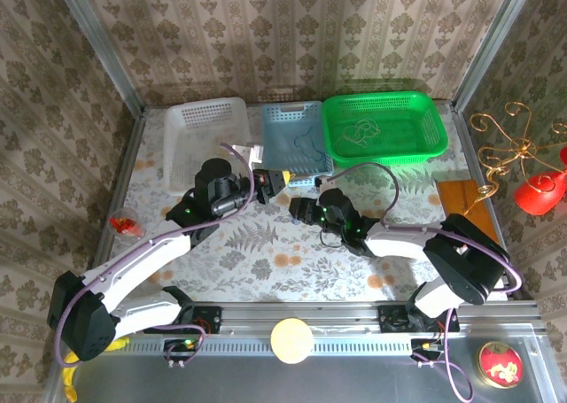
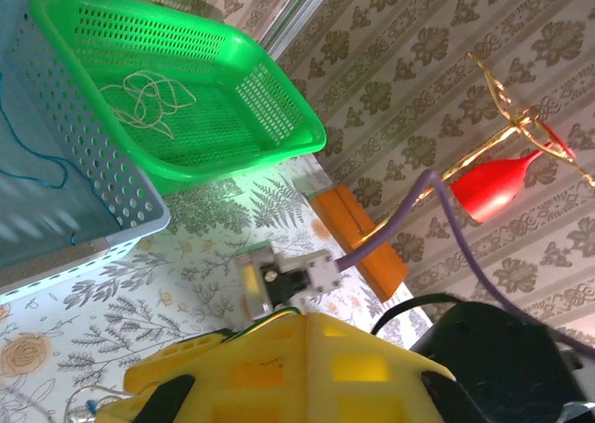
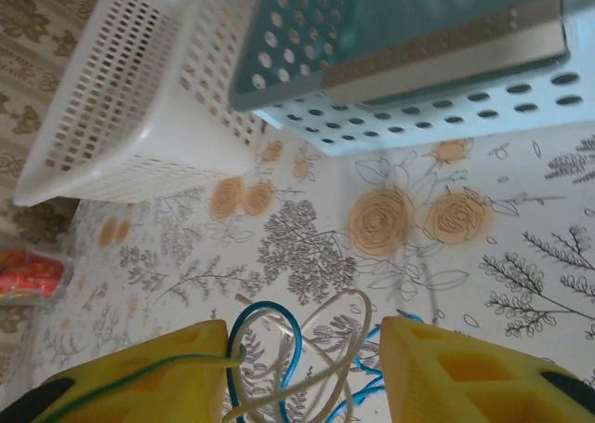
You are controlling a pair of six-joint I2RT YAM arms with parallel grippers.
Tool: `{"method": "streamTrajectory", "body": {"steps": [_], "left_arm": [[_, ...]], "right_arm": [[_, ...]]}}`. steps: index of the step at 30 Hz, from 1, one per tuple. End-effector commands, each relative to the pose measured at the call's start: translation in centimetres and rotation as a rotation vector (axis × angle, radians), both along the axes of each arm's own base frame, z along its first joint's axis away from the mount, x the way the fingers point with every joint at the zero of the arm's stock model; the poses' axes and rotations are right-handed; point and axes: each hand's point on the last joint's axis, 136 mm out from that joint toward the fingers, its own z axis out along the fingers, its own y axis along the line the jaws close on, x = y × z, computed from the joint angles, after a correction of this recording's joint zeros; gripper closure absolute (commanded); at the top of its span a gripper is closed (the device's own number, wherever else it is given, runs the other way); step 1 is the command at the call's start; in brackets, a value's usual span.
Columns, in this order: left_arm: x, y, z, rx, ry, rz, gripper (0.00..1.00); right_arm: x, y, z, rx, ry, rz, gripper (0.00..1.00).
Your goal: Untangle the cables
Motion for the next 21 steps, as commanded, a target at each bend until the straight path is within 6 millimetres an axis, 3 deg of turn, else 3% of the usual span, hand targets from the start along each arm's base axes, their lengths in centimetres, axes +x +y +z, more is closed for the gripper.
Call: {"method": "streamTrajectory", "body": {"steps": [1,5,9,21], "left_arm": [[-0.5,-0.1,3.2,-0.095,-0.035,-0.017,1.0],[-0.7,0.1,5.4,-0.13,-0.062,-0.021,1.0],[-0.8,0.2,7.1,-0.157,-0.086,-0.027,1.0],[-0.7,0.9,8.7,-0.184,-0.117,-0.016,1.0]], "right_arm": [[0.7,-0.8,-1.2,0.007,0.004,-0.074,0.54],[-0.1,-2.0,-4.2,-0.009,0.06,-0.108,0.56],[-0.9,-2.8,-5.9,-0.016,0.096,-0.126,0.57],[-2.3,-3.9,-5.3,-0.038,0.102,-0.101,0.57]]}}
